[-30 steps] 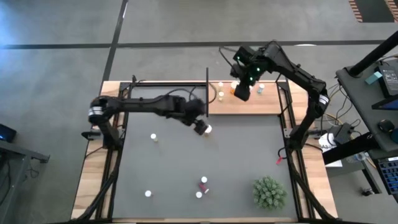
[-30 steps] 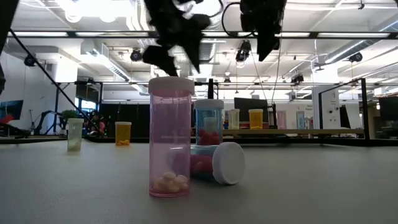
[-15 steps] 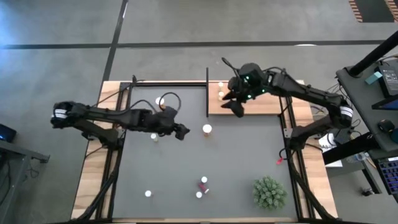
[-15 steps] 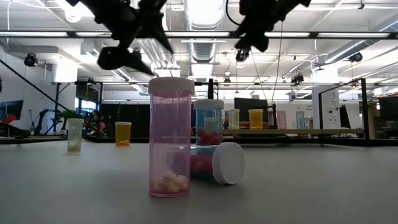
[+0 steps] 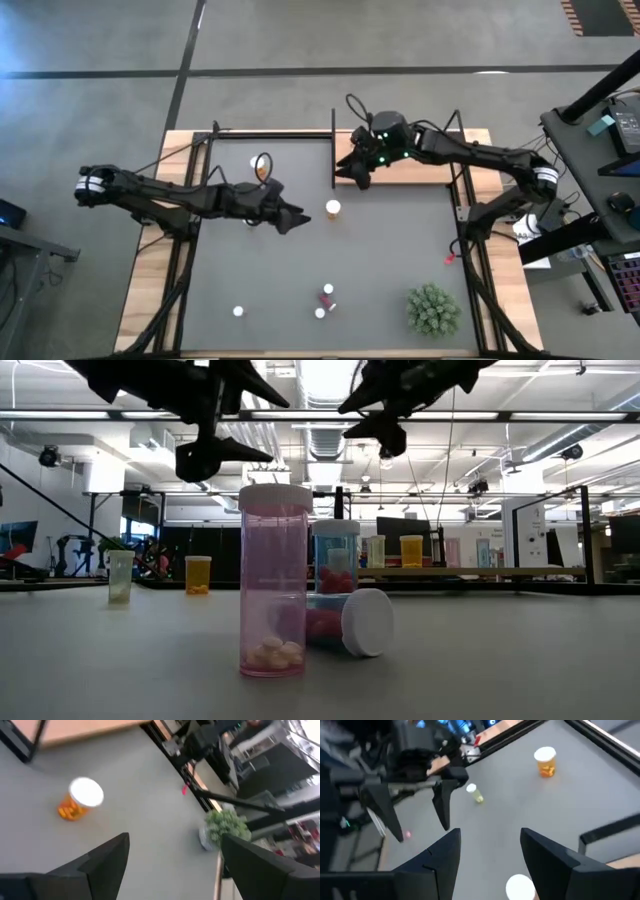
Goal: Pick and place medicine bottles onto shelf by color
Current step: Put the bottom orange medicine bottle on the shelf aligned with the other orange medicine bottle
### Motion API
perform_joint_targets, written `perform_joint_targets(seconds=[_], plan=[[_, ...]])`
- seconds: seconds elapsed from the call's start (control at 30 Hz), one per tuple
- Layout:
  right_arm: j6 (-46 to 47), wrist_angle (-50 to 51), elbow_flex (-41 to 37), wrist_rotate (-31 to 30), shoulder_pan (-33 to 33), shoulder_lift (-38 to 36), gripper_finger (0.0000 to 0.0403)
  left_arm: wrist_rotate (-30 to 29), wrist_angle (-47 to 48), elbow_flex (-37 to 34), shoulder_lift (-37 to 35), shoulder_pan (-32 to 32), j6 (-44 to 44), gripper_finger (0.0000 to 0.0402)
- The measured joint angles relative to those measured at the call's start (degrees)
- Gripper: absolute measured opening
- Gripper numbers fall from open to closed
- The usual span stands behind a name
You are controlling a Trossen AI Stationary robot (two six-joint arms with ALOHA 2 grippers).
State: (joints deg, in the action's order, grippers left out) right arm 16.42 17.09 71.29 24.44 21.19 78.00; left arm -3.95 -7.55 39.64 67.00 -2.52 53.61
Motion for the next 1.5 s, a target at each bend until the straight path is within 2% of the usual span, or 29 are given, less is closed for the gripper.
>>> perform_joint_targets(seconds=[0.13, 0.27, 0.33, 0.57, 0.73, 0.9, 1.07, 1.2, 1.5], plan=[[-4.07, 0.1, 0.0, -0.21, -0.89, 0.6, 0.0196, 2.62, -1.23, -0.97, 0.0, -0.04, -0.02, 0.0297], [2.78, 0.13, 0.41, 0.55, -1.34, 0.77, 0.0196, 5.59, -5.05, -2.57, -0.09, -0.14, -0.01, 0.0297], [3.19, -0.01, 0.68, 3.28, -1.36, 0.78, 0.0196, 6.82, -5.98, -3.41, -0.08, -0.18, -0.01, 0.0297], [-6.2, 0.16, 0.7, 4.15, -4.45, 0.56, 0.0193, 9.41, -6.86, -3.58, -0.09, -0.25, -3.7, 0.0297], [-13.57, 0.48, 0.63, 4.04, -8.16, 0.77, 0.0187, 9.17, -6.84, -3.58, -0.09, -0.16, -4.77, 0.0297], [-22.02, 0.62, 0.64, 3.25, -8.97, 0.78, 0.0187, 8.15, -6.48, -3.65, -0.09, 0.57, -4.92, 0.0297], [-19.53, 2.97, 0.6, -0.58, -8.44, 0.85, 0.0186, 8.05, -6.57, -4.03, -0.2, 1.09, -4.82, 0.0297], [-16.21, 4.94, 0.52, -0.29, -7.98, 1.74, 0.0194, 7.84, -6.76, -4.52, -0.29, 1.43, -4.38, 0.0297], [-18.33, 6.26, 0.44, 1.3, -5.53, 1.81, 0.0239, 6.95, -7.01, -4.57, -0.39, 1.78, -4.33, 0.0297]])
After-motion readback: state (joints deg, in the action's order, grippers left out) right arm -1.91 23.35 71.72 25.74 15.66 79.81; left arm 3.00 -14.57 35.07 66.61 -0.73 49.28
